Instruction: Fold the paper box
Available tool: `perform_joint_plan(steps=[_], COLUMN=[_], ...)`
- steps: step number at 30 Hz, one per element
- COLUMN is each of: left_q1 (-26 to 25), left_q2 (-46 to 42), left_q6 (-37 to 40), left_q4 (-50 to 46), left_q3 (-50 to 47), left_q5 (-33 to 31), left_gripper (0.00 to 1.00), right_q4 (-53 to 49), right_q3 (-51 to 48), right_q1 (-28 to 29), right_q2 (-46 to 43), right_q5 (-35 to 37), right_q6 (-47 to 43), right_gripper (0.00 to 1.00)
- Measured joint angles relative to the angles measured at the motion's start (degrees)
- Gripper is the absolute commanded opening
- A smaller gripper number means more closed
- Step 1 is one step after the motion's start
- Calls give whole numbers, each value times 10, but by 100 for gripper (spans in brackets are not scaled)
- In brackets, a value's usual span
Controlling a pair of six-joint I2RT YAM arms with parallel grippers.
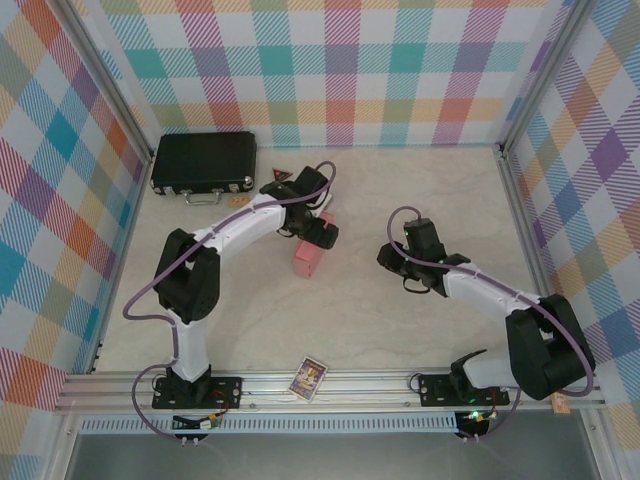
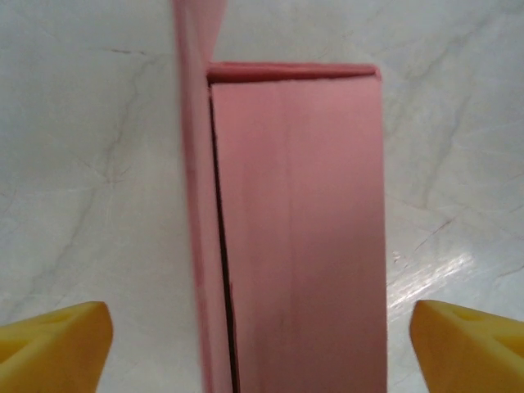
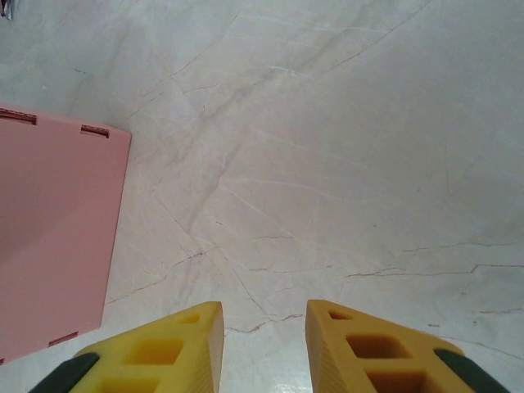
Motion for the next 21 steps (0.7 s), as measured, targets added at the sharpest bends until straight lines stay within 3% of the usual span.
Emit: perform_joint_plan(steps=[8,21], left_q1=[-20,-20], left_q2=[22,74], left_q6=[45,143], left_q4=[-23,-72], left_q3=[27,115], left_q5=[-4,45], left_gripper=[58,42], right_q4=[-10,-54], right_q3=[-9,-26], right_q1=[-7,-36], right_q2=[-17,-85], right_q5=[-2,5], right_q6=[0,-4], right_gripper=[33,34])
